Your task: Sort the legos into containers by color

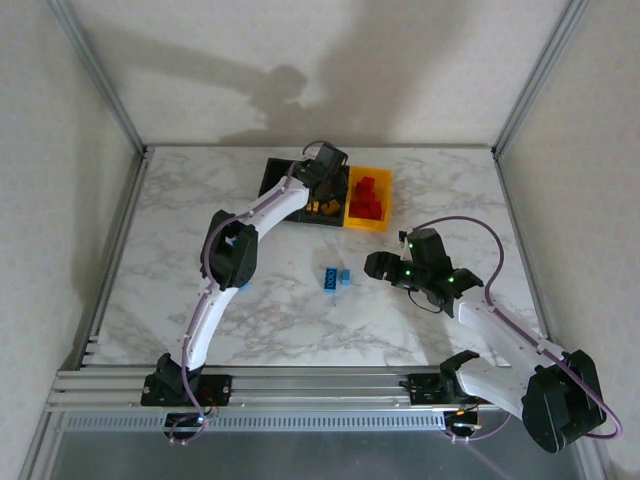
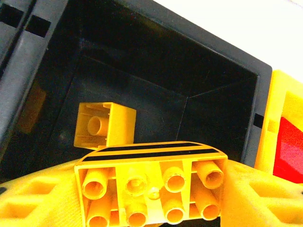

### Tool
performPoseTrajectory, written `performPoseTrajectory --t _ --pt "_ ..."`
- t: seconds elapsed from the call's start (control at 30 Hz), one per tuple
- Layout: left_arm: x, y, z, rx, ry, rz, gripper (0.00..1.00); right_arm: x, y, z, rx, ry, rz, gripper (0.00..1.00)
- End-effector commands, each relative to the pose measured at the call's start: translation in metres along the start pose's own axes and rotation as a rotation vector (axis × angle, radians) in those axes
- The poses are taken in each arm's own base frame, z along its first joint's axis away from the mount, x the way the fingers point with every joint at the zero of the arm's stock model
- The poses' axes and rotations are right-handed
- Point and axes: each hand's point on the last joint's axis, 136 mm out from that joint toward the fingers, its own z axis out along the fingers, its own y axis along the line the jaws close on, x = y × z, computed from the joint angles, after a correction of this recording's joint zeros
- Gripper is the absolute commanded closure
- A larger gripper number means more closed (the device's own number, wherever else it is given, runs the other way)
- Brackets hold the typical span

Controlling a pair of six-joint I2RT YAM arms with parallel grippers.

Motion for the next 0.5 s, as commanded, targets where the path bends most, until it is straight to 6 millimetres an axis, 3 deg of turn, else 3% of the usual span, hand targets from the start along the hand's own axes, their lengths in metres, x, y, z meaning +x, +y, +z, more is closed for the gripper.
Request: performPoseTrajectory --t 0.0,0.47 --pt "0.001 0.005 0.007 -0.010 0.013 -0.012 0.37 -0.013 0.004 -0.009 0.005 -0.040 -0.006 0.27" --pt "-0.014 -0.005 -0.020 0.023 -0.017 -0.013 0.24 -0.029 0.003 -0.019 0.030 -0.088 -0.005 0.27"
